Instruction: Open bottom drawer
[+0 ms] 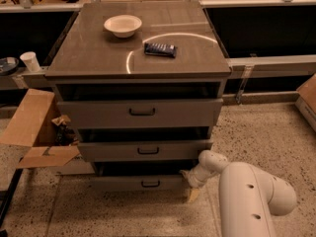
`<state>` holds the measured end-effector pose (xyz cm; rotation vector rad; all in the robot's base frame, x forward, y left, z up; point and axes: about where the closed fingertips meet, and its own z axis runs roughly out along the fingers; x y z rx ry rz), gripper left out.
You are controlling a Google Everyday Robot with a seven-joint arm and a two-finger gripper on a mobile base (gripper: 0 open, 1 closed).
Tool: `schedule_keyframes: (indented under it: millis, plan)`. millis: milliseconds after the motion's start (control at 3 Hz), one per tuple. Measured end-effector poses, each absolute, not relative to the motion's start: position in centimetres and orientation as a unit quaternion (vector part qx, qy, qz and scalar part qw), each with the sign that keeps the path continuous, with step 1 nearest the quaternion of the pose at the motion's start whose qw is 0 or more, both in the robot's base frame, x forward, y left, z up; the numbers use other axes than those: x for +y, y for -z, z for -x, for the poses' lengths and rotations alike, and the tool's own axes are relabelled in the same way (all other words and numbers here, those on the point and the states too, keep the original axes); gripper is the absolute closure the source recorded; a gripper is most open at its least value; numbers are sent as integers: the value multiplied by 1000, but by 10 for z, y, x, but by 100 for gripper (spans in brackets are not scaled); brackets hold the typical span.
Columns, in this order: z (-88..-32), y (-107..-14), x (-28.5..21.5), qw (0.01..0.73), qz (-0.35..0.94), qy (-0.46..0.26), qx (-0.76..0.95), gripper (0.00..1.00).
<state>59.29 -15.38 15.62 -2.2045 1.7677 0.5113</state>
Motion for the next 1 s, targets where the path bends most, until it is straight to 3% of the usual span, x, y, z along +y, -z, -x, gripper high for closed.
schedule_keyframes:
  millis: [667, 1000]
  plan:
    - [-586, -174, -162, 135, 760, -155, 617, 73]
    - [-571, -174, -161, 132, 760, -158, 616, 75]
